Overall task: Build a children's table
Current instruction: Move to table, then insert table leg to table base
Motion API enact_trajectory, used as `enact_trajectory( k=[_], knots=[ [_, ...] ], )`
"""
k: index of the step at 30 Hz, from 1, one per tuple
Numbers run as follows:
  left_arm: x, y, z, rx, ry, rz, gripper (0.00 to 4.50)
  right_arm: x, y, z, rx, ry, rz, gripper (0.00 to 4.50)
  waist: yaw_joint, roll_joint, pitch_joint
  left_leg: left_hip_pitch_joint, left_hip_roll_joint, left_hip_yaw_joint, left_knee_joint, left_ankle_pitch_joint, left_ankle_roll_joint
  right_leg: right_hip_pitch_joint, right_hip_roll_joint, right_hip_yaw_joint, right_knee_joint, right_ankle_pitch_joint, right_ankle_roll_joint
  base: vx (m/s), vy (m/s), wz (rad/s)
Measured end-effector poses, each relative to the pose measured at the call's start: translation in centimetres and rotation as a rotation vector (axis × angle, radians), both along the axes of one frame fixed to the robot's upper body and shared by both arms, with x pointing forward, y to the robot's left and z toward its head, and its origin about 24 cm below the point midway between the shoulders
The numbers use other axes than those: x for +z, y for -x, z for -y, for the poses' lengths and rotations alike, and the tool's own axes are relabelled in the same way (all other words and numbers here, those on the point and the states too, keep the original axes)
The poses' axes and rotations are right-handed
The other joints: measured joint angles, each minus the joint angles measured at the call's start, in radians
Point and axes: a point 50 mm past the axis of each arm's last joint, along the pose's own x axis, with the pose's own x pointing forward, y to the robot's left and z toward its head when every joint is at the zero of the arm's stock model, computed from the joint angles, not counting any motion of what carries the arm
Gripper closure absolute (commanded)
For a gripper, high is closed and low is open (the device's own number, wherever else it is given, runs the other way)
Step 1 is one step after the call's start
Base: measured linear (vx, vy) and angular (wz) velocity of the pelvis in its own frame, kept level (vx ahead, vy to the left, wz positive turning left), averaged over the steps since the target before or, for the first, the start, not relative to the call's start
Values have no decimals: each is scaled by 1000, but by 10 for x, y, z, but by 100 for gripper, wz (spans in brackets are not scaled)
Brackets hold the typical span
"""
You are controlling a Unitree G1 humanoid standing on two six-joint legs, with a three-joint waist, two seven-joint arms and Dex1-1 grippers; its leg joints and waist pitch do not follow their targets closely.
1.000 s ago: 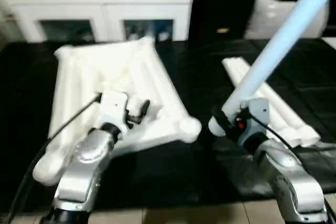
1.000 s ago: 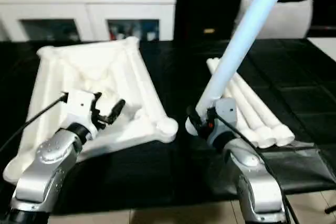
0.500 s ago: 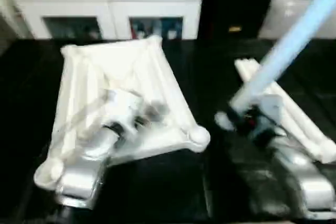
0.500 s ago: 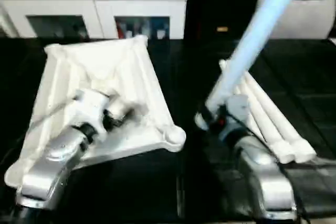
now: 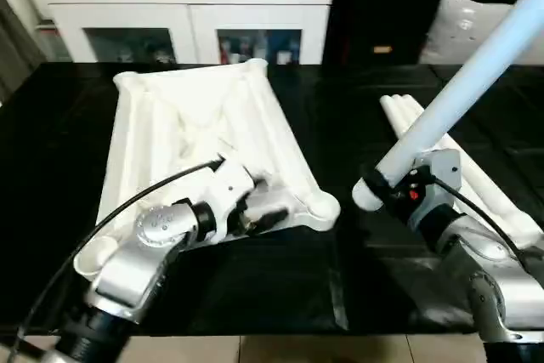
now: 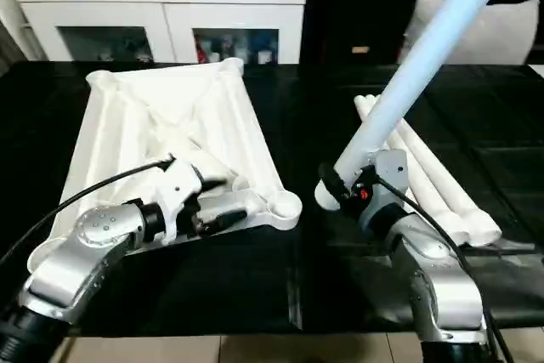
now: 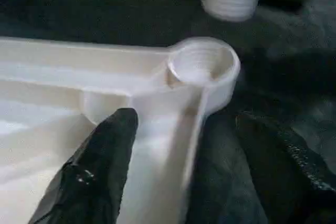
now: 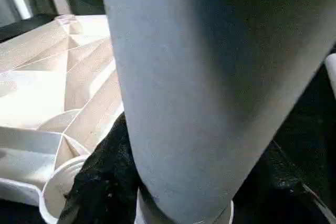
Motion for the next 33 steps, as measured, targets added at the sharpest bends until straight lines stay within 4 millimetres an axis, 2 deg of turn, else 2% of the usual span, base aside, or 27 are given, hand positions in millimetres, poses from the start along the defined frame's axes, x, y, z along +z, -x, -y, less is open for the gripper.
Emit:
enact_trajectory(
  k=[2,3,5,6,10,15,16,20,21,31,33],
  knots=[
    [-4,-4,1,-9,-34,-17,148,2,-3,-2,31,6,2,261,-2,1,0,-1,0,0,-2,1,-1,-1,0,0,0,1,0,0,0,0],
    [-6,-6,1,-10,-48,-22,170,3,-3,-4,47,4,7,261,-2,1,0,-1,0,0,-3,1,-1,-1,0,0,0,1,0,0,0,0],
    [-7,-6,1,-18,-60,-27,170,3,-3,-5,57,3,7,261,-3,1,0,-1,1,-1,-4,3,2,-2,0,-1,0,1,0,0,0,0],
    [-8,-6,2,-22,-67,-31,191,3,-3,-5,61,2,7,261,-3,1,0,-1,1,-1,-6,3,2,-2,0,-1,-1,1,0,0,0,0],
    [-8,-10,2,-52,-87,-54,219,2,-3,-8,95,28,-5,261,-1,1,0,-2,1,-1,-13,4,5,-3,0,-4,-6,1,0,0,0,0],
    [-12,-13,-1,-67,-109,-92,252,-2,-1,-11,108,-29,-57,261,0,2,0,-4,1,-2,-19,4,5,-3,0,-7,-14,2,-1,0,0,0],
    [-12,-13,-1,-68,-112,-94,276,-2,-1,-10,107,-35,-61,261,0,2,0,-5,1,-2,-19,4,5,-3,0,-8,-15,2,-1,0,0,0],
    [-13,-13,-3,-99,-139,-113,292,2,-1,-8,128,-38,-52,261,4,3,1,-7,2,-4,-19,4,5,-3,-1,-12,-17,2,-1,0,0,0],
    [-12,-14,-4,-103,-148,-114,314,3,0,-8,133,-48,-49,261,5,4,1,-7,2,-4,-19,4,5,-3,-1,-13,-17,2,-1,0,0,0],
    [-12,-13,-3,-131,-148,-126,379,10,0,-14,164,-67,-7,261,15,12,5,-8,5,-7,-19,5,4,-3,-1,-19,-16,2,-1,0,0,0],
    [-12,-13,-3,-134,-147,-126,407,10,0,-14,170,-57,-11,261,17,12,5,-8,5,-7,-19,5,4,-3,-1,-19,-16,2,-1,0,0,0]
  ],
)
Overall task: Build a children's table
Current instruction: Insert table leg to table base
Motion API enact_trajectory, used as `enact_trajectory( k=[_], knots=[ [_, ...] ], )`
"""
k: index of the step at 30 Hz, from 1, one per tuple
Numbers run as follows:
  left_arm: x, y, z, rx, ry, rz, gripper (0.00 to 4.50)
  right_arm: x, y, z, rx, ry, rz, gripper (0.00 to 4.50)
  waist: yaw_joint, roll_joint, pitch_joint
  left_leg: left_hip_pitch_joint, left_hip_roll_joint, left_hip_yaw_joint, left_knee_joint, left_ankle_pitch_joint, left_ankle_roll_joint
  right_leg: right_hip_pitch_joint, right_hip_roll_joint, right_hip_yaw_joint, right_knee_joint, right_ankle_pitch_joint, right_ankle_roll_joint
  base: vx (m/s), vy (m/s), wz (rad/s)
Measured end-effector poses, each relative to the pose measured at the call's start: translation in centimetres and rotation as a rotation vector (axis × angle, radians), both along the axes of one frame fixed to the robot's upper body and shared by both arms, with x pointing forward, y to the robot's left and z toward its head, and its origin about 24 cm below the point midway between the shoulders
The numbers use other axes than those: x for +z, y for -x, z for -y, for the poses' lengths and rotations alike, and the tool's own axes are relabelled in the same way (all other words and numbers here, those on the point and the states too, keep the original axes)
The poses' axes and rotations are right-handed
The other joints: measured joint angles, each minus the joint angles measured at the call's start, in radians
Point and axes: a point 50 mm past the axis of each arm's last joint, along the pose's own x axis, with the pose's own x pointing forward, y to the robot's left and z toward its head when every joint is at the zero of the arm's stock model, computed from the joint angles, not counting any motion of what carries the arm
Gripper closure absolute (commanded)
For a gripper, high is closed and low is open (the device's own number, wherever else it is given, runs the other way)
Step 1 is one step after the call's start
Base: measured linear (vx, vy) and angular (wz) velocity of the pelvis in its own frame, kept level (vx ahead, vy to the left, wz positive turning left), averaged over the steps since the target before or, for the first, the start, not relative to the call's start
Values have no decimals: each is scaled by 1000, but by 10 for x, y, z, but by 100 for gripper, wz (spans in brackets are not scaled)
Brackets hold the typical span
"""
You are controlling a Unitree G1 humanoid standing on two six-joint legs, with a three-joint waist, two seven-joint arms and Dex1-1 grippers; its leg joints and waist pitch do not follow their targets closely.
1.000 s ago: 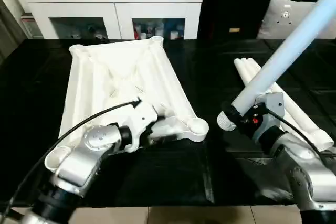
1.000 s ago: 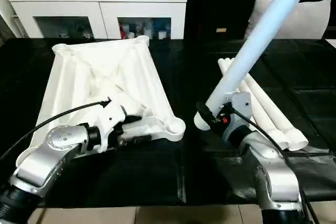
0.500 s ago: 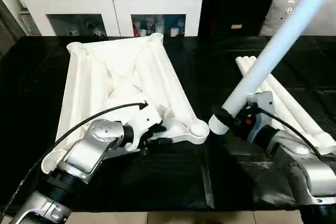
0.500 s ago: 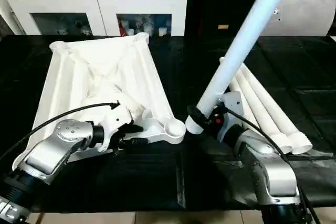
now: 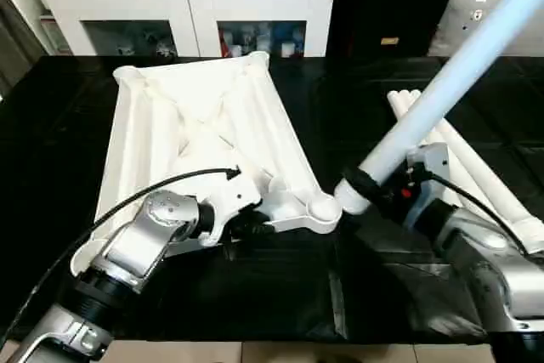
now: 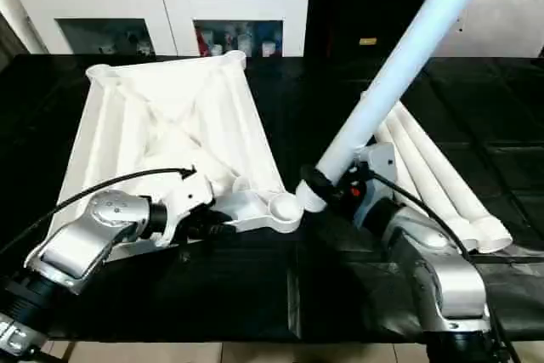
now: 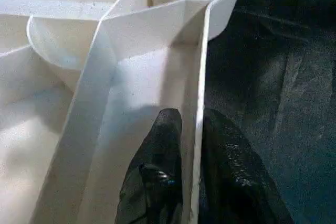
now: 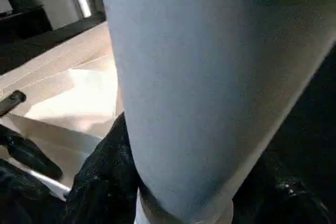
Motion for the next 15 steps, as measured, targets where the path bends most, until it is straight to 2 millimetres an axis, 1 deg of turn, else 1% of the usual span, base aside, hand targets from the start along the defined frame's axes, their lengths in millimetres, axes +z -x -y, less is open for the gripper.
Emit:
enact_trajectory(
  k=[4,5,6,8,10,12,15],
  knots=[
    [0,1,0,-12,3,-3,424,3,-1,-2,48,-12,2,261,-1,1,0,0,0,0,0,0,0,0,0,0,0,0,0,0,0,0],
    [0,1,0,-18,4,-3,442,7,-2,-3,76,-17,13,261,-2,2,1,0,0,0,0,0,0,0,0,0,0,0,0,0,0,0],
    [0,0,0,-24,6,-1,447,12,-3,-5,106,-22,21,261,-2,2,0,0,0,0,0,0,0,0,0,0,0,0,0,0,0,0],
    [0,0,1,-38,9,6,449,16,-4,-9,171,-11,21,261,-3,4,0,-1,0,0,0,0,0,0,0,0,-1,0,0,0,0,0],
    [-1,0,1,-50,12,16,450,20,-5,-13,235,11,16,261,-2,7,0,-1,0,0,0,0,0,0,0,0,-1,0,0,0,0,0],
    [-1,0,2,-74,4,43,450,19,-7,-20,312,49,-1,261,-1,8,0,-1,0,0,0,0,0,0,0,-1,-1,0,0,0,0,0],
    [-1,-1,4,-86,4,54,450,15,-8,-27,373,78,-30,261,1,9,0,-1,1,0,0,0,0,0,0,-2,0,0,0,0,0,0]
  ],
)
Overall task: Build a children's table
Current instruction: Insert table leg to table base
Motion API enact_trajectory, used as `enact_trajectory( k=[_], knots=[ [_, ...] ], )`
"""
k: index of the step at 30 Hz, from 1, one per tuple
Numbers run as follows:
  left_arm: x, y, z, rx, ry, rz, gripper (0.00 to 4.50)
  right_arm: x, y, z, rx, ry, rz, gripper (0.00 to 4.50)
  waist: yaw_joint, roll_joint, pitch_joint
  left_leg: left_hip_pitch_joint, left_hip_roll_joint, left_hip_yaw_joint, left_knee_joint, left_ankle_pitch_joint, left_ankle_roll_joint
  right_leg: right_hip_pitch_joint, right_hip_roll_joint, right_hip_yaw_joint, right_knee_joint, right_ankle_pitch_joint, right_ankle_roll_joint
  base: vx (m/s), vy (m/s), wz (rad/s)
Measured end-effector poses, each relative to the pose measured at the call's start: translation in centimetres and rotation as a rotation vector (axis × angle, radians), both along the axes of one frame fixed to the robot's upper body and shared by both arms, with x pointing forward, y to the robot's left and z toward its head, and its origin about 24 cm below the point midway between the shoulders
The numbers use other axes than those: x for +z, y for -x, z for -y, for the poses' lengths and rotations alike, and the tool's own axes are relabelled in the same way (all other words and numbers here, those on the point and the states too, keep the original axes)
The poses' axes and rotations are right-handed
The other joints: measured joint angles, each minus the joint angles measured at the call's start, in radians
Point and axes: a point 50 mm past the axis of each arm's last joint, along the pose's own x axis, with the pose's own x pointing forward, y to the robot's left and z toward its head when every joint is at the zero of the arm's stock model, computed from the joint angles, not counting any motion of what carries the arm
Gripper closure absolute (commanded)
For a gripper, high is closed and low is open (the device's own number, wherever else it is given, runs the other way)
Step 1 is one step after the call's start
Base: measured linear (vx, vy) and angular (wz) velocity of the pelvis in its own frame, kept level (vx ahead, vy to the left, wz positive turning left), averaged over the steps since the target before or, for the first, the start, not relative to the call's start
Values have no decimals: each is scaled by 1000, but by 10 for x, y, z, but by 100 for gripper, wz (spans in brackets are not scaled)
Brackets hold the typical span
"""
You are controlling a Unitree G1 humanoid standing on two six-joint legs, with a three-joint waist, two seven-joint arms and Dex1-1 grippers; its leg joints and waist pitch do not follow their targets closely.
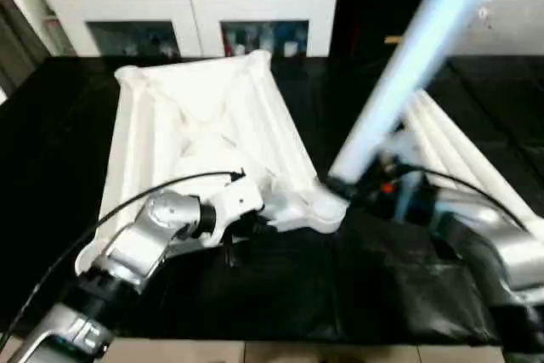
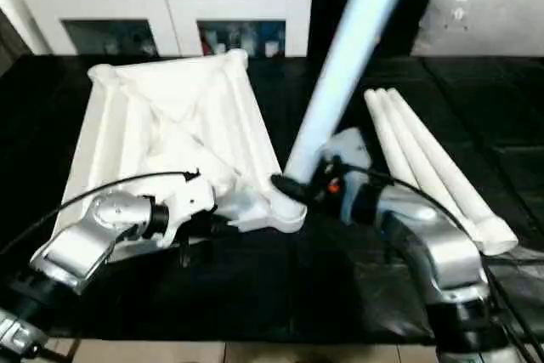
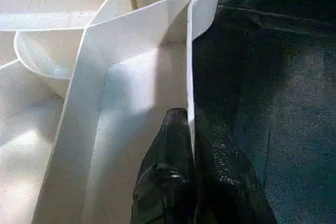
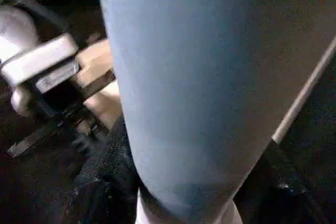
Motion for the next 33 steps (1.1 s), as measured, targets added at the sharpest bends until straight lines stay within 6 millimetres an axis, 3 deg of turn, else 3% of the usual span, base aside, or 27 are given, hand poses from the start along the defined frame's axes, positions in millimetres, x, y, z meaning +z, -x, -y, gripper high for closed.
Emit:
enact_trajectory(
  k=[8,26,33],
  knots=[
    [-1,-1,2,-20,5,11,450,-4,-13,2,21,131,-4,261,2,0,0,0,0,1,0,1,1,0,-1,0,0,0,0,0,0,0],
    [-4,-10,13,-21,67,-19,450,-7,-20,6,28,181,-6,261,12,1,-1,0,0,10,0,5,6,3,-10,-2,1,1,-1,0,0,0],
    [-3,-10,10,-49,54,-17,450,-10,-22,6,19,141,-20,261,2,-1,-2,0,0,14,0,5,7,3,-13,-2,0,1,-1,0,0,0]
  ],
)
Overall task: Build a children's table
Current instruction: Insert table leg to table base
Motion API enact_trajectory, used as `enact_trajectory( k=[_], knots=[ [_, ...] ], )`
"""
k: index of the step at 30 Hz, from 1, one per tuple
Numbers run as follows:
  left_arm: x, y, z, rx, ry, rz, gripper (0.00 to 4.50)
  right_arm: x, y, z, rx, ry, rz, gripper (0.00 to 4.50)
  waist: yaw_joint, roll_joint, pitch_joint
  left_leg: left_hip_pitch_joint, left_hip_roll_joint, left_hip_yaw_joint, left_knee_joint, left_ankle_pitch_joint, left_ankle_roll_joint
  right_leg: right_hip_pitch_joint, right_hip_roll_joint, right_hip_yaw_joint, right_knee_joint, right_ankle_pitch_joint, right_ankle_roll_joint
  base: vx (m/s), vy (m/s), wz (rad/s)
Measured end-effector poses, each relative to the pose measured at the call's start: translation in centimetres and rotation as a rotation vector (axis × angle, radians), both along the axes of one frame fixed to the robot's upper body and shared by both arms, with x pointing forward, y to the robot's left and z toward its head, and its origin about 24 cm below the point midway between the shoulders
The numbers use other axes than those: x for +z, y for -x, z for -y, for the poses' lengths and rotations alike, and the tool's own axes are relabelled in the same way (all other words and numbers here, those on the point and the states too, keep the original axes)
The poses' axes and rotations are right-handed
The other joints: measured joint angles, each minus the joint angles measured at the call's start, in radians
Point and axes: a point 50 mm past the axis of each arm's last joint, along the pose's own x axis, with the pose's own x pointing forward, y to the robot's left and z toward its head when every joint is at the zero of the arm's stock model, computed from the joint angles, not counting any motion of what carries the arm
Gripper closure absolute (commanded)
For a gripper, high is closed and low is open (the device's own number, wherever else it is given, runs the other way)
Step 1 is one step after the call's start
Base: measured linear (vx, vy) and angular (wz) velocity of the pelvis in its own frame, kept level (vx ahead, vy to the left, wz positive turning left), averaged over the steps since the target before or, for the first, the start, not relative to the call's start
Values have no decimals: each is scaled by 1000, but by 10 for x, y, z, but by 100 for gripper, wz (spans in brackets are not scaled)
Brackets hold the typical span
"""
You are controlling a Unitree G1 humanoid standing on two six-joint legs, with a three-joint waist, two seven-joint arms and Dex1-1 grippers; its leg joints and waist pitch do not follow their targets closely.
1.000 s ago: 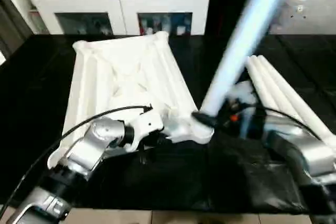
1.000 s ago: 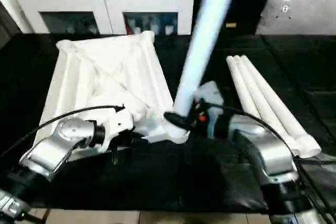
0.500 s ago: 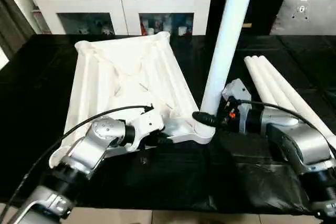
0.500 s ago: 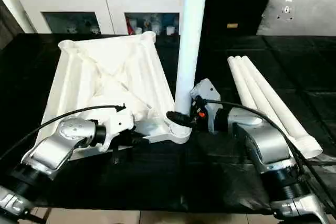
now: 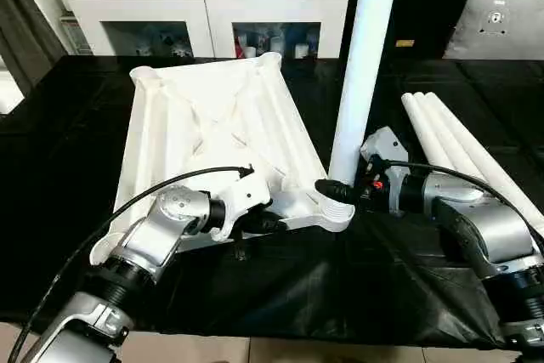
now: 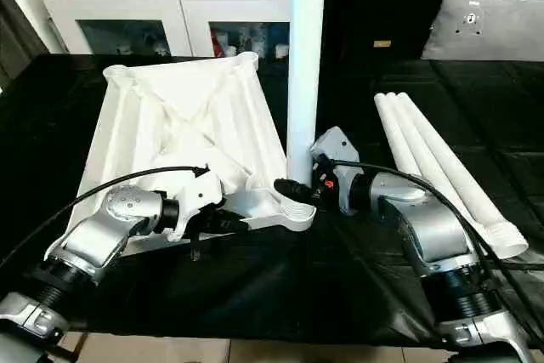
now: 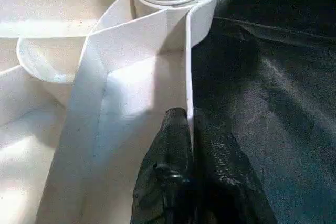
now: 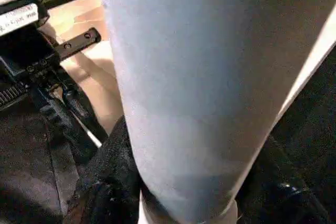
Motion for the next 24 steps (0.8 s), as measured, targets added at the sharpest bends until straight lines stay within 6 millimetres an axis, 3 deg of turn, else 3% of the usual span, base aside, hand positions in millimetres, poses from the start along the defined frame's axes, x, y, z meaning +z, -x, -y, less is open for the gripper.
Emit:
enact_trajectory(
  k=[7,17,24],
  knots=[
    [0,-1,-1,-8,-24,22,450,-9,1,8,-72,-139,-48,261,0,-6,-2,0,0,0,0,0,0,0,0,0,-1,0,0,0,0,0],
    [0,-1,4,-5,-4,7,450,-26,13,20,-179,-364,-101,261,5,-1,-3,-1,0,0,-1,0,0,0,-1,-1,-2,0,0,0,0,0],
    [-2,-1,5,2,-2,1,450,-26,17,20,-145,-216,11,261,4,3,-6,0,0,1,-2,-1,-1,2,-2,-1,-3,0,0,0,0,0]
  ],
)
